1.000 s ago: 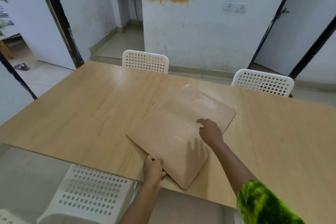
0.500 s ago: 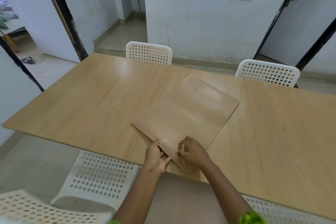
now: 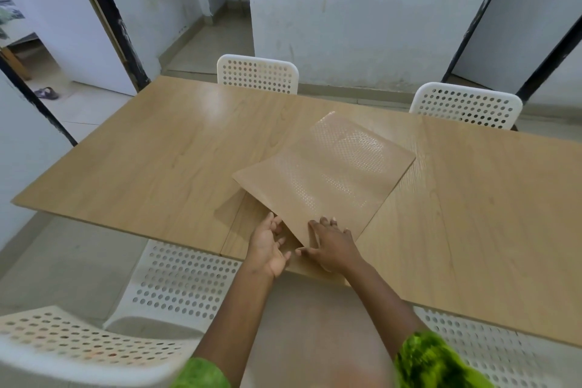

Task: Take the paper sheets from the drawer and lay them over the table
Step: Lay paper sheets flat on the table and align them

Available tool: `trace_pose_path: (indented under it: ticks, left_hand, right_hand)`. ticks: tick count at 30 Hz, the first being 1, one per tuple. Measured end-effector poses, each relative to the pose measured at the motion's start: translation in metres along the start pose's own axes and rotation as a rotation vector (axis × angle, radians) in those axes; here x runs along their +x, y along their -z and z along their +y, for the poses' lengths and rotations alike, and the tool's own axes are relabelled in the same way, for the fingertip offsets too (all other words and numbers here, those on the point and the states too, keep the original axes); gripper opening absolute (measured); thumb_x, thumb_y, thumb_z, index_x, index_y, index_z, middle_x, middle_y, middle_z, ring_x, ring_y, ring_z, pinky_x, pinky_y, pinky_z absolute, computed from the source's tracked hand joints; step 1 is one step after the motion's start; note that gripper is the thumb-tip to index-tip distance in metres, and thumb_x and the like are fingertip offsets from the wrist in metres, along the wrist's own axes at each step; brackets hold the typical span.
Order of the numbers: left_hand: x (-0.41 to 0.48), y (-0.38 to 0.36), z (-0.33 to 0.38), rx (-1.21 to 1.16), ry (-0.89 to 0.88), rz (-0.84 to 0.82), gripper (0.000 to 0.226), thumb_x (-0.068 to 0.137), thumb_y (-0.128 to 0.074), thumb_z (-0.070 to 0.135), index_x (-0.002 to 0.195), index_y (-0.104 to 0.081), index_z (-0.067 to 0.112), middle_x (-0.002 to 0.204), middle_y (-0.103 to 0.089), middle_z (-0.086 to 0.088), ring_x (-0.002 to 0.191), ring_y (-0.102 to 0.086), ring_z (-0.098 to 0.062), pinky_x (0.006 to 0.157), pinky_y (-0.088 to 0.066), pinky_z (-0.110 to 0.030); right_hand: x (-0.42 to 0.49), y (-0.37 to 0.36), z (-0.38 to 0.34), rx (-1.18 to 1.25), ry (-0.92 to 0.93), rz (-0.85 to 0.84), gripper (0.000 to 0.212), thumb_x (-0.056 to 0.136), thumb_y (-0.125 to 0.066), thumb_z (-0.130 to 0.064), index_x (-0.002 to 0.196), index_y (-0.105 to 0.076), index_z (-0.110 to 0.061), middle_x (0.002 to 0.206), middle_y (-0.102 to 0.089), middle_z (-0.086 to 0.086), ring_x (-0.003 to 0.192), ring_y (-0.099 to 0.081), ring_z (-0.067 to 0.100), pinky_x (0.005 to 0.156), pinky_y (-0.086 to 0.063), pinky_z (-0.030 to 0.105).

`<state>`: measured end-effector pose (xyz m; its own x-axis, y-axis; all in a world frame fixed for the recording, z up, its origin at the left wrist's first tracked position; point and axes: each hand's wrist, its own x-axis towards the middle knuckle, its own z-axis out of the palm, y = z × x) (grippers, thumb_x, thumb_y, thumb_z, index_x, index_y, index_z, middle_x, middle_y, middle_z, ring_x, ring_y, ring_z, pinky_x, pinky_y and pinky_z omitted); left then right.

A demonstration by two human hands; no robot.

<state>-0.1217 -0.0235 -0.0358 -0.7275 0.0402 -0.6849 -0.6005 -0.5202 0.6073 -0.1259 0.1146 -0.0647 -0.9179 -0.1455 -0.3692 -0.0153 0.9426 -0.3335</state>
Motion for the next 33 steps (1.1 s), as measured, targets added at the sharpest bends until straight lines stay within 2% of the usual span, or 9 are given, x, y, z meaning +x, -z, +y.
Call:
trace_pose_path:
  ticks: [6,9,13,20,24,27,30,31,33]
  left_hand:
    - [-0.001,0.001,0.0,0.025,0.009,0.008,0.047,0.096,-0.033,0.04,0.133,-0.049,0.016,0.147,-0.038,-0.004,0.14,-0.025,-0.025,0.112,-0.016,-0.049]
    - [0.0,0.001,-0.001,0.016,0.01,0.0,0.047,0.096,-0.033,0.04,0.133,-0.049,0.016,0.146,-0.039,-0.004,0.14,-0.025,-0.025,0.112,-0.017,-0.048]
    - [-0.001,-0.001,0.001,0.017,0.003,-0.026,0.046,0.096,-0.032,0.04,0.132,-0.049,0.017,0.146,-0.038,-0.004,0.139,-0.026,-0.025,0.111,-0.018,-0.047]
    - [-0.003,-0.001,0.0,0.001,0.017,0.006,0.046,0.097,-0.034,0.04,0.133,-0.048,0.015,0.145,-0.04,-0.006,0.138,-0.029,-0.026,0.11,-0.022,-0.047]
    - [0.0,-0.003,-0.004,0.045,-0.061,0.151,0.055,0.094,-0.044,0.039,0.142,-0.034,0.014,0.151,-0.03,-0.008,0.139,-0.028,-0.027,0.109,-0.027,-0.046]
    - [0.007,-0.01,0.001,0.282,-0.278,0.241,0.065,0.091,-0.05,0.044,0.143,-0.029,0.011,0.15,-0.024,-0.01,0.133,-0.033,-0.028,0.099,-0.038,-0.043]
    - [0.021,-0.025,0.016,0.196,-0.129,-0.037,0.079,0.079,-0.064,0.049,0.142,-0.03,0.015,0.144,-0.035,-0.01,0.124,-0.044,-0.035,0.076,-0.055,-0.044]
    - [0.024,-0.029,0.022,0.178,-0.074,-0.094,0.074,0.078,-0.068,0.044,0.136,-0.035,0.012,0.135,-0.044,-0.014,0.111,-0.054,-0.034,0.066,-0.056,-0.044]
    - [0.026,-0.038,0.026,0.223,-0.06,-0.07,0.035,0.09,-0.058,0.021,0.116,-0.041,0.005,0.104,-0.055,-0.016,0.078,-0.059,-0.028,0.056,-0.055,-0.043]
  right_hand:
    - [0.002,0.019,0.006,0.054,0.03,-0.094,0.062,0.09,-0.048,-0.05,0.142,-0.035,-0.018,0.154,-0.028,0.008,0.142,-0.024,0.03,0.112,-0.027,0.047]
    - [0.002,0.017,0.001,0.036,0.004,-0.073,0.071,0.083,-0.049,-0.061,0.139,-0.037,-0.018,0.151,-0.033,0.009,0.141,-0.027,0.031,0.109,-0.03,0.049]
    - [0.006,0.015,-0.003,-0.006,0.003,-0.041,0.062,0.084,-0.047,-0.059,0.129,-0.048,-0.016,0.132,-0.051,0.009,0.128,-0.042,0.032,0.099,-0.04,0.047]
    - [0.005,0.038,0.002,0.22,0.043,-0.139,0.039,0.092,-0.05,-0.039,0.123,-0.061,-0.018,0.13,-0.06,0.004,0.119,-0.054,0.023,0.096,-0.042,0.032]
    - [0.009,0.033,0.008,0.272,0.04,-0.043,0.032,0.097,-0.04,-0.024,0.104,-0.065,-0.005,0.106,-0.067,0.014,0.101,-0.059,0.031,0.077,-0.042,0.032]
    - [0.006,0.033,0.011,0.312,0.031,0.097,0.027,0.098,-0.036,-0.021,0.083,-0.052,-0.006,0.081,-0.057,0.011,0.081,-0.055,0.03,0.065,-0.032,0.03]
    - [0.0,0.03,0.003,0.296,0.074,0.149,0.023,0.098,-0.037,-0.026,0.086,-0.052,-0.013,0.08,-0.057,0.008,0.075,-0.052,0.024,0.065,-0.035,0.031]
    - [-0.002,0.029,0.0,0.308,0.089,0.15,0.025,0.098,-0.037,-0.028,0.09,-0.055,-0.012,0.082,-0.059,0.008,0.076,-0.053,0.025,0.065,-0.037,0.032]
    - [-0.005,0.029,-0.002,0.403,0.098,0.149,0.03,0.098,-0.036,-0.031,0.091,-0.058,-0.011,0.086,-0.061,0.008,0.081,-0.055,0.024,0.069,-0.039,0.033]
